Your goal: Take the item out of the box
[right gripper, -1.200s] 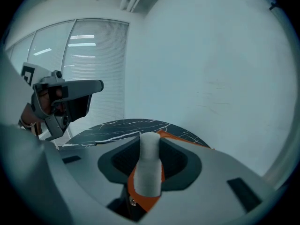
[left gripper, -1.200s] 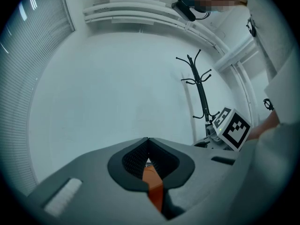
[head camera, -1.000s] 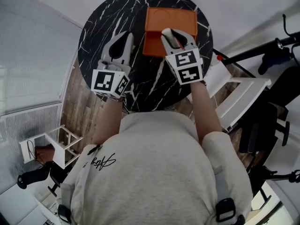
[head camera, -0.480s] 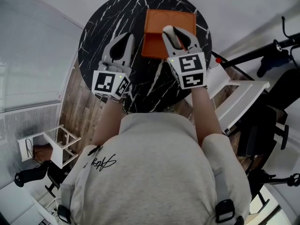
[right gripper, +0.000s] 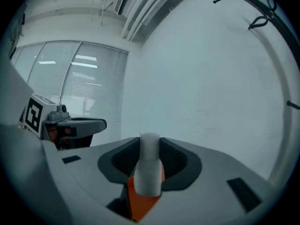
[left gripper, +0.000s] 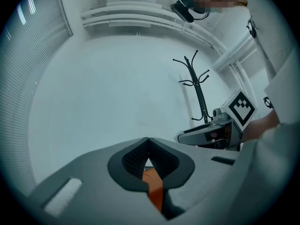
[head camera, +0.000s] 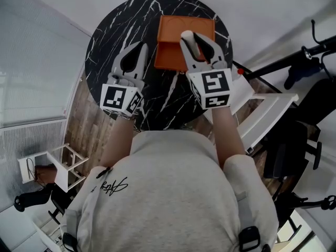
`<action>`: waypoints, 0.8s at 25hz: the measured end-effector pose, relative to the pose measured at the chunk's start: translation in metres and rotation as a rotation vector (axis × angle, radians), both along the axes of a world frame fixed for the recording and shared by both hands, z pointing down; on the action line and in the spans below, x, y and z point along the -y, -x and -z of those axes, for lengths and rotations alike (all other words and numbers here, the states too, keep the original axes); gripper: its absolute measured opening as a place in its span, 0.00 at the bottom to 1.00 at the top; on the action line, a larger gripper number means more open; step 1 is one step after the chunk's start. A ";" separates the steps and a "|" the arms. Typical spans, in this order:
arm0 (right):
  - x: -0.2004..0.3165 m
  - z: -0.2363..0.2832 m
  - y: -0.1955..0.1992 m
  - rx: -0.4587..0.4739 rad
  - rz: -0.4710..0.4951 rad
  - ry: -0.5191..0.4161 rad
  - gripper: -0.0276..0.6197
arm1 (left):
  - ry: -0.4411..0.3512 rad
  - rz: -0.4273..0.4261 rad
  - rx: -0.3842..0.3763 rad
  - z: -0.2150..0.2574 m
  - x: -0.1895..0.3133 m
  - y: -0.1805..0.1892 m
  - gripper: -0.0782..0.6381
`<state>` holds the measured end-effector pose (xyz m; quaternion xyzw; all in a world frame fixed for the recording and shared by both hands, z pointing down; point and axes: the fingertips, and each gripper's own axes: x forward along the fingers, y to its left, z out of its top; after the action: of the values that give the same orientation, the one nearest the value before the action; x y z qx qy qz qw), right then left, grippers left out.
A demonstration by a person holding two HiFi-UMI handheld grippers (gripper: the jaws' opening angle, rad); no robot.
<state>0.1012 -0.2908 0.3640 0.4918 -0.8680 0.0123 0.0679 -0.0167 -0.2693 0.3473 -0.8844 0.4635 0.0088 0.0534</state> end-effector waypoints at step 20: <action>-0.013 0.043 -0.010 0.097 -0.023 -0.127 0.23 | -0.019 -0.029 -0.007 0.009 0.000 -0.006 0.11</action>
<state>0.1110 -0.2776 0.3209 0.5040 -0.8635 -0.0183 -0.0055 -0.0108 -0.2691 0.3380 -0.8904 0.4509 0.0169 0.0601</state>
